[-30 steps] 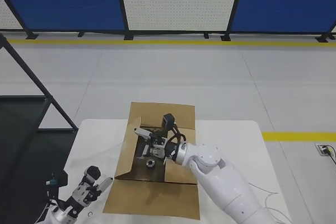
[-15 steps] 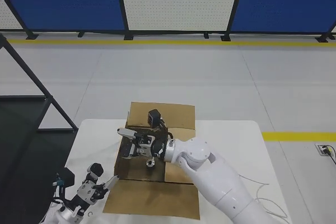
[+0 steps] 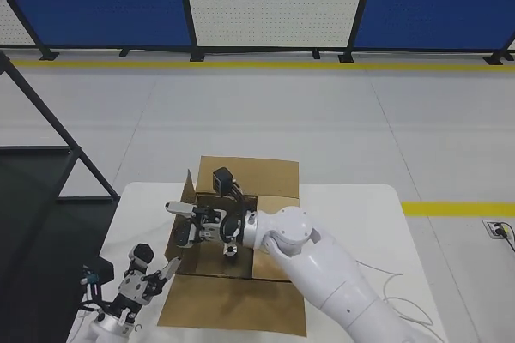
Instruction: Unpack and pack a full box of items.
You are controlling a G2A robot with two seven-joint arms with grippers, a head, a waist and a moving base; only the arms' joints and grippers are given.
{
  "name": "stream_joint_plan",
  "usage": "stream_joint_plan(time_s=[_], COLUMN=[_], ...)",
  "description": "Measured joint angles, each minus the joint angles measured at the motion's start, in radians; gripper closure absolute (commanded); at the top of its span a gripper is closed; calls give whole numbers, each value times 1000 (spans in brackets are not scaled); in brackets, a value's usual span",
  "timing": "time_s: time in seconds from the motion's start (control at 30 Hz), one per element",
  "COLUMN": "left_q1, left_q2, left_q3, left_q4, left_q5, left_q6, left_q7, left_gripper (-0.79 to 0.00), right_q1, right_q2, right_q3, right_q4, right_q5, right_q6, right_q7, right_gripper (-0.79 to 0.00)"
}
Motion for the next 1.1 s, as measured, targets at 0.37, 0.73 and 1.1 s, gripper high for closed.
stream_joint_plan(time_s=[0.37,0.73,1.1], left_q1=[16,27,13], left_q2=[-7,-12,-15], left_q3=[-20,-76,-118], left_q4=[1,14,79], left_q5=[-64,-129,-142], left_q6=[30,88,143], left_q7=[8,12,-19], left_gripper=[-785,-785,-785], right_q1=[-16,-102,-228], right_q2=[13,87,138], right_q3=[74,247,360], right_q4=[1,-83,-231], right_q5=[-13,-110,-170], right_q6=[-48,-62,12], right_q7=[7,3,-10], right_gripper=[-785,-785,-785])
